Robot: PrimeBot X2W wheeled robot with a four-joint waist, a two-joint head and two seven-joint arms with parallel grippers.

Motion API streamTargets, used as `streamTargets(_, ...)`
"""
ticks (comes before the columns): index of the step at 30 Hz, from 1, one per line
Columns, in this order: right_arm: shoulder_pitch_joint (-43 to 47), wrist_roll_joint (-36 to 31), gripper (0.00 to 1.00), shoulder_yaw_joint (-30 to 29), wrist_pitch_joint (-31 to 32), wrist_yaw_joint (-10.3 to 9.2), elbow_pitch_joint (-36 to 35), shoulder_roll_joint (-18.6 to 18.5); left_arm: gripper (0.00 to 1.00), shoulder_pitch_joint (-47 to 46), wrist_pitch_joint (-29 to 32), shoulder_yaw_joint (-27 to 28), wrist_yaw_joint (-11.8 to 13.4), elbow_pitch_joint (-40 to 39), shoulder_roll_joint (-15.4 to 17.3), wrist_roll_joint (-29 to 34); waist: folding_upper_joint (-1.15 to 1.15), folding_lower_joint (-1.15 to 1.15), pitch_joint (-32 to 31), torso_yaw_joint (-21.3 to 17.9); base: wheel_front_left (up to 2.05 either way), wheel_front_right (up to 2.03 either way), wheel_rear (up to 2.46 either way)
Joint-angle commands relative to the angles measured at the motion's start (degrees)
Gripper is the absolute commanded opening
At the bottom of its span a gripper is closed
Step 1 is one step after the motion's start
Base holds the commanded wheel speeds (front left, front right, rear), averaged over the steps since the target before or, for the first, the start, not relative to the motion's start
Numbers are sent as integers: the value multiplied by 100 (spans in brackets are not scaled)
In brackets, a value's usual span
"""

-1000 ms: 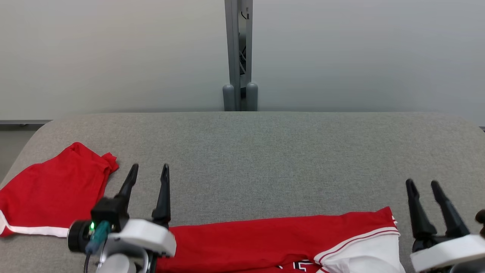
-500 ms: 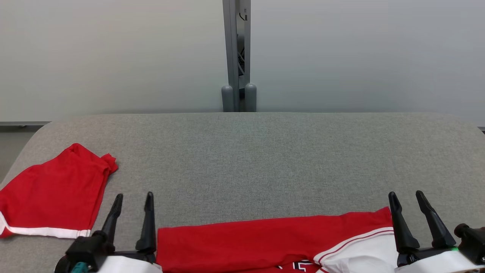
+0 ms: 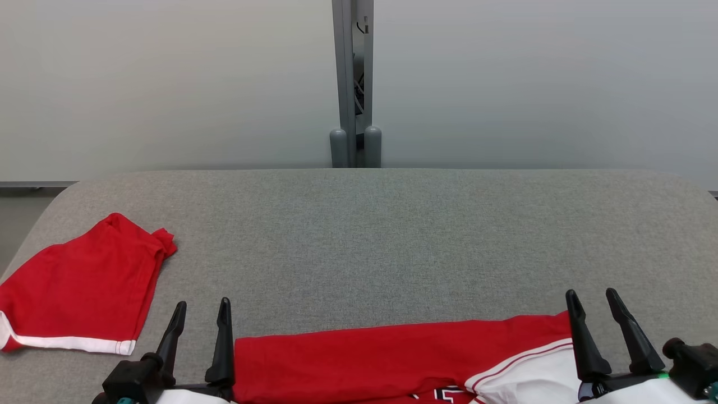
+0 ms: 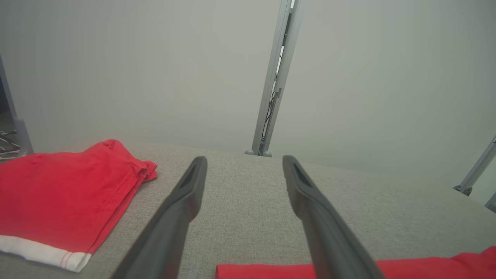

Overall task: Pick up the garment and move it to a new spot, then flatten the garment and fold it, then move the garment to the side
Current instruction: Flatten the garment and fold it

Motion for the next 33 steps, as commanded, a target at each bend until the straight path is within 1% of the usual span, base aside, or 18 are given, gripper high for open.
streamTargets(1,32,123,100,-29,-33,-2,25,17,100,-61,-20,-4,0,-11,22,43,0,0,2,5,0,0,0)
streamTargets(3,37,365,100,-103,-33,-1,70,40,100,-76,-20,-15,-6,-16,22,86,0,0,4,7,0,0,0)
streamTargets(5,94,583,100,-93,-33,-2,219,-22,100,-79,-20,-29,-26,-4,21,121,0,0,8,8,0,0,0)
streamTargets(8,144,994,100,-19,-32,-2,714,-159,100,-48,-20,-64,-62,16,20,176,0,0,27,3,0,0,0)
streamTargets(9,164,1219,100,16,77,-2,941,-165,100,-38,-20,-75,-61,26,21,186,0,0,33,1,0,0,0)
streamTargets(11,108,1457,100,115,202,-2,1270,-323,100,-23,-20,-84,-89,49,23,221,0,0,51,-14,0,0,0)
streamTargets(12,75,1654,100,148,302,-2,1435,-344,100,-17,-20,-88,-95,67,23,240,0,0,60,-26,0,0,0)
streamTargets(16,-79,2157,100,251,579,-1,1902,-463,100,-39,-21,-117,-146,117,23,322,0,0,90,-69,0,0,0)
streamTargets(18,-124,2257,100,263,637,-1,2002,-492,100,-53,-21,-122,-150,123,23,324,0,0,96,-75,0,0,0)
streamTargets(20,-256,2592,100,331,859,-1,2269,-538,100,-108,-21,-145,-159,128,22,354,0,0,121,-89,0,0,0)
streamTargets(25,-442,3027,100,523,1129,-1,2587,-577,100,-148,-21,-164,-198,121,22,420,0,0,181,-73,0,0,0)
streamTargets(30,-595,3277,100,821,1364,-1,2861,-632,100,-195,-21,-171,-228,119,23,502,0,0,233,-9,0,0,0)
streamTargets(33,-621,3478,100,988,1482,-1,2928,-598,100,-199,-21,-158,-211,123,22,529,0,0,246,33,0,0,0)
